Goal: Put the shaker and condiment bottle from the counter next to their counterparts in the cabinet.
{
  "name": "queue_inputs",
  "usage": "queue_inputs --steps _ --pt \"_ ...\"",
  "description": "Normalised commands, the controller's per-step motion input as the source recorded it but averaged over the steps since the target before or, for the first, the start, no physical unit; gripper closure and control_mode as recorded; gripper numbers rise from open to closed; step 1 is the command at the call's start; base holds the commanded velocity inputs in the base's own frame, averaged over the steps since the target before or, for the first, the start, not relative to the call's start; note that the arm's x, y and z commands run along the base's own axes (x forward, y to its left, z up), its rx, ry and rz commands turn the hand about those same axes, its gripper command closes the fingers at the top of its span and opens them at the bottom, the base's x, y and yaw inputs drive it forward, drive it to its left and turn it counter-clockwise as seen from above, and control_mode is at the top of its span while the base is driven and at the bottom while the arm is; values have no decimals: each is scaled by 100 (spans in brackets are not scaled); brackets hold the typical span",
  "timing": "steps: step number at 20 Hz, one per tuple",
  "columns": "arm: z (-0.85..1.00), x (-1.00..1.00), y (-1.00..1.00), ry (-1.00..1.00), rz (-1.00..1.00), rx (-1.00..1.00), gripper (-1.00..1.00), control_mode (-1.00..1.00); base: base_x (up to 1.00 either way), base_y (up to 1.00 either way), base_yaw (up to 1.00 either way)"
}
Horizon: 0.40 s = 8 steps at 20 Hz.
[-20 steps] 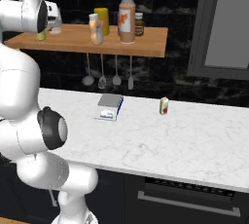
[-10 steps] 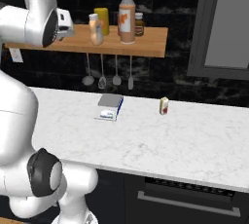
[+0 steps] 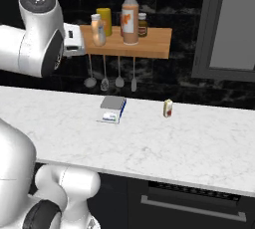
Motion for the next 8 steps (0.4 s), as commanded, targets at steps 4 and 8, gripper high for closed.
queue_inputs --steps 4,8 --pt "0 -100 -36 0 -20 0 -100 -100 0 0 0" --pt "0 -93 -25 0 -22 0 -100 -100 0 0 0"
